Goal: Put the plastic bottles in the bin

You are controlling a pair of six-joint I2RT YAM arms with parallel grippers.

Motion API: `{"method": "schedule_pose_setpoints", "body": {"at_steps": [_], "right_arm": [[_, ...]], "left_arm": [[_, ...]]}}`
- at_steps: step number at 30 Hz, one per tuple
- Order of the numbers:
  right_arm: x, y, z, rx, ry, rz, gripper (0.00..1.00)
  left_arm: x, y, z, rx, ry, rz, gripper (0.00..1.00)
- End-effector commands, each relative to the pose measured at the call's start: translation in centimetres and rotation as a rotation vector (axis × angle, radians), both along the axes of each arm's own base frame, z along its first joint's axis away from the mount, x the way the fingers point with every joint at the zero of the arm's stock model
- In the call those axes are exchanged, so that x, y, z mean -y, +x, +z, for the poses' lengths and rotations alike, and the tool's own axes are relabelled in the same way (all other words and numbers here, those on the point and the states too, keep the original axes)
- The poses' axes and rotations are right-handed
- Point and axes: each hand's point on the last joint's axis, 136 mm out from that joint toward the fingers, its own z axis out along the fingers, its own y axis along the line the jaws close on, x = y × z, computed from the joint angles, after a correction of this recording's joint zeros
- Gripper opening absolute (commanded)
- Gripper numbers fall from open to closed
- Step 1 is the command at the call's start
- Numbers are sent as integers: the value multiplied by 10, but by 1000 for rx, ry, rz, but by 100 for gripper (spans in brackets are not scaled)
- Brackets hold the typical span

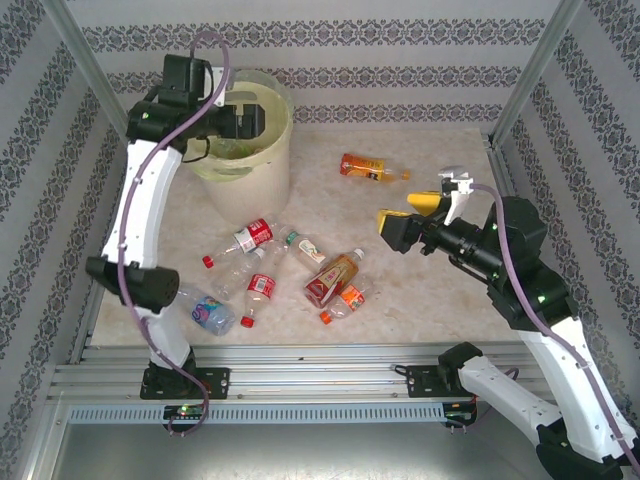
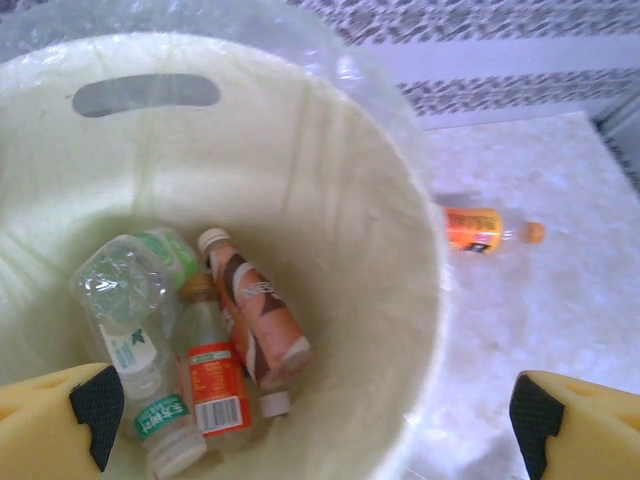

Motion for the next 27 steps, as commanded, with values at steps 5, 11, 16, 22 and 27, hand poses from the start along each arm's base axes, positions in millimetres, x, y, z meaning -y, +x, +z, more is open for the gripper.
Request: {"method": "schedule_pose_setpoints", "body": {"at_steps": [5,11,16,22,27], "right_arm": [[20,11,-44,-176,-5,-171,96],[32,14,-98,-366,-2,-292,93],[49,10,-142,-504,-7,-427,91],[58,-1,-167,-619,-14,-501,89],[56,-4,-188,-680,-14,-520,89]], "left_arm": [[50,-69,15,133,-212,-207,100],[82,-123,-1,164,-239,-384,100],[88,-132,-37,147,-220,-424,100],[88,-131,-74,97,-190,-421,100],[89,-134,-79,90,-200,-433,100]]}}
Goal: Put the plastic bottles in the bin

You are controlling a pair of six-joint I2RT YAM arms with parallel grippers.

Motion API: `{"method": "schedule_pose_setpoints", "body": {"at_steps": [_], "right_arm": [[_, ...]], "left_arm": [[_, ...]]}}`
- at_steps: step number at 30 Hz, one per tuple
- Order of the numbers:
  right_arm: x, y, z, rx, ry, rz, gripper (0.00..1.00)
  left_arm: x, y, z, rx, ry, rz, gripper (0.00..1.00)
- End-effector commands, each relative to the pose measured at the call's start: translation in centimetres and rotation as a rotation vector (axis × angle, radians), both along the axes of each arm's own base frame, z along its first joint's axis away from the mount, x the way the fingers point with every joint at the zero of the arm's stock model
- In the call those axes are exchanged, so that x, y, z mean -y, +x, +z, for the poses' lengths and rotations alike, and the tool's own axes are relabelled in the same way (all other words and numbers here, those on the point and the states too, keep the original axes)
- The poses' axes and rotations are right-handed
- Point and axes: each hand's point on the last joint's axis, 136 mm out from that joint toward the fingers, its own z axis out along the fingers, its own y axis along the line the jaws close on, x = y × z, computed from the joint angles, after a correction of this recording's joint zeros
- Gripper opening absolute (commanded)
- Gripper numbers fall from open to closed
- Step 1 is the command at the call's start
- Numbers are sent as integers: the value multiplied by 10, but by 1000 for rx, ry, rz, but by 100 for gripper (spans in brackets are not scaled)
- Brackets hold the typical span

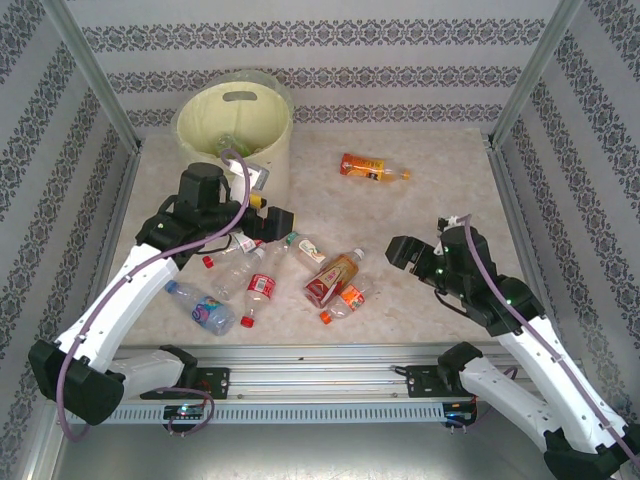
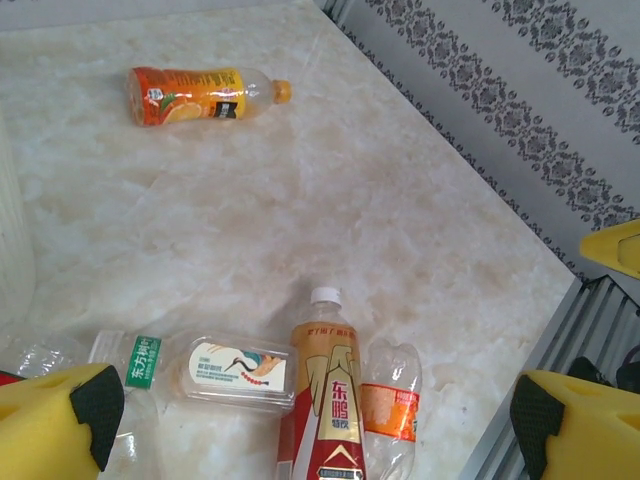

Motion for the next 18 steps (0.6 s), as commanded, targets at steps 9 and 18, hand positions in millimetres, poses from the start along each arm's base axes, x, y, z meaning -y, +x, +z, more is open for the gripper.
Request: {"method": "schedule_pose_setpoints", "body": {"at_steps": [9,18], "right_arm": [[-17,-2,-62,-144,54,-24,88],[-17,-3,-86,-171,53,-32,88]], "left_arm": [[16,-8,20,78,-54,-82,100],[25,-14,20,60,-71,-112,100]]}}
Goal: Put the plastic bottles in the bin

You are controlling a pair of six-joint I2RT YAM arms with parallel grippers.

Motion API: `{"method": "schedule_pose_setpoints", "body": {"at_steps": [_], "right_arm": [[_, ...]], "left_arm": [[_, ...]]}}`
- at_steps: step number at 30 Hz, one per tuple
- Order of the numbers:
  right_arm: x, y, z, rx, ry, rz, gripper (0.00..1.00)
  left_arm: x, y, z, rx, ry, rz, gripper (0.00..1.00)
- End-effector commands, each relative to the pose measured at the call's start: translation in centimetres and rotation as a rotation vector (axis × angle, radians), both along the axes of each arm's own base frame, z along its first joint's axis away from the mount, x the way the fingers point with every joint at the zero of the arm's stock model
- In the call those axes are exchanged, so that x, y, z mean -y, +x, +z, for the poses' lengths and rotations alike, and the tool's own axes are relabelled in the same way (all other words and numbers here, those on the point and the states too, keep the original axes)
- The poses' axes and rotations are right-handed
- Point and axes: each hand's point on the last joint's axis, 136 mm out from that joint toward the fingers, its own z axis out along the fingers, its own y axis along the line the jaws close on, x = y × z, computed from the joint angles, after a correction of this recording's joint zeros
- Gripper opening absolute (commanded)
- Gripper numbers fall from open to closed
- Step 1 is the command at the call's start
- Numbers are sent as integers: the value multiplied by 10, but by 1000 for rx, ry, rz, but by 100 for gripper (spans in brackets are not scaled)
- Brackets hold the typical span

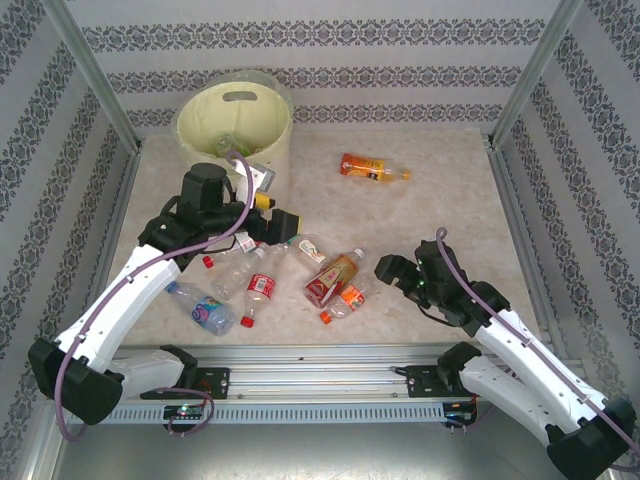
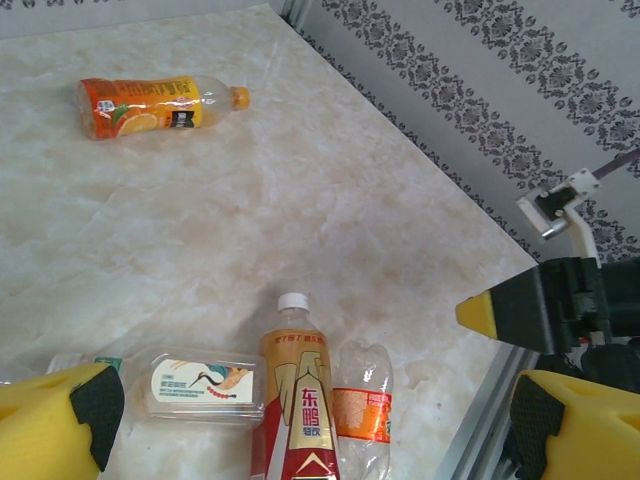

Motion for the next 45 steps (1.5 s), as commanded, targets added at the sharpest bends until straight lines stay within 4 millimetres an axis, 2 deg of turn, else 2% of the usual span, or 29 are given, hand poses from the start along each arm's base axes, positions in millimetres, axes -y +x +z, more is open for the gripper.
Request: {"method": "schedule_pose_setpoints", "body": {"at_steps": [1,11,21,28,31,38,45], "right_arm": [[-4,2,1,11,20,-3,88],[-16,10,-12,-19,41,24,88],[-25,8,-45,-107,54,44,83],[-26,3,-61,-108,85,44,84],[-17,0,-59,-86,54,26,85],[-3,-8,-46,-47,46,-7,87],[-2,-12,-46,-50,51,-3,87]], "left_arm": [[8,-5,12,36,-32,-33,100],[7,2,-6,26,21,-20,100],[3,10,-23,6,84,3,100],[6,7,-10,16,46,-6,100],[13,4,-3,-2,-6,-32,100],[9,-3,16,32,-47,-18,100],[11,-2,17,32,-55,-21,100]]}}
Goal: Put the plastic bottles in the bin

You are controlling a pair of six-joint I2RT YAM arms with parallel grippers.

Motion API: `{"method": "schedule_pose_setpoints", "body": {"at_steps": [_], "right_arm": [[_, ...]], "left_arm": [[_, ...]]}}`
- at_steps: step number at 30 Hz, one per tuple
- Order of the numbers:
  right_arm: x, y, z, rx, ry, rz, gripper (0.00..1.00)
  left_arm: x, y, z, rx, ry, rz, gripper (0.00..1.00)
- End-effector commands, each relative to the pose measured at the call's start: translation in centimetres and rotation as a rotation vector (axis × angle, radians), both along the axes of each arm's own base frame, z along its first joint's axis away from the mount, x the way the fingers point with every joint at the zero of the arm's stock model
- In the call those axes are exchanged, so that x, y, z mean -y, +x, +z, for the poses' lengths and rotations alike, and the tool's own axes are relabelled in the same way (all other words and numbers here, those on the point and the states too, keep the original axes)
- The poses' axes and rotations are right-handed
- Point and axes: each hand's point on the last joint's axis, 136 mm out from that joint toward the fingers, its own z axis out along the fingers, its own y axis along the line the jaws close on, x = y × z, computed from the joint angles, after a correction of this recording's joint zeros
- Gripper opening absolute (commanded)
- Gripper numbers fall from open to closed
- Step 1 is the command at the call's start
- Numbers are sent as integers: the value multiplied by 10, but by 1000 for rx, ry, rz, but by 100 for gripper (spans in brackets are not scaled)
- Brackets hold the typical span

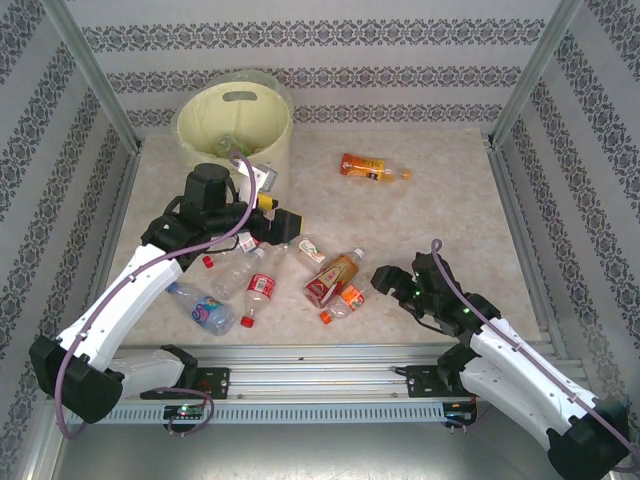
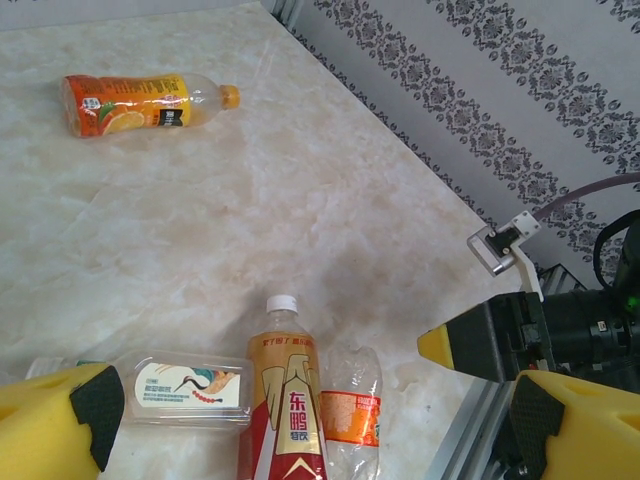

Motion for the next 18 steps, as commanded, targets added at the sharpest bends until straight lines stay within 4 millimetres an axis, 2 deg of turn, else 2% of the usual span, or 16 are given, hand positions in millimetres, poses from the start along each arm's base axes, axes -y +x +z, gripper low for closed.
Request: {"method": "schedule_pose_setpoints", "body": {"at_steps": [1,7,11,18], "right_arm": [[5,-4,-7,-25,-24,-12,87],[1,0,-10,-45,-19,-8,88],[-3,5,-20,-85,-19,-18,88],[-23,23,-22,-63,42,13,86]], "left_arm": [[6,-2,18,44,-41,-22,100],[6,-3,16,45,-33,-29,100],[9,-3,10,27,-31,-46,100],[15,-1,-4,-15,-12,-77,100]]}}
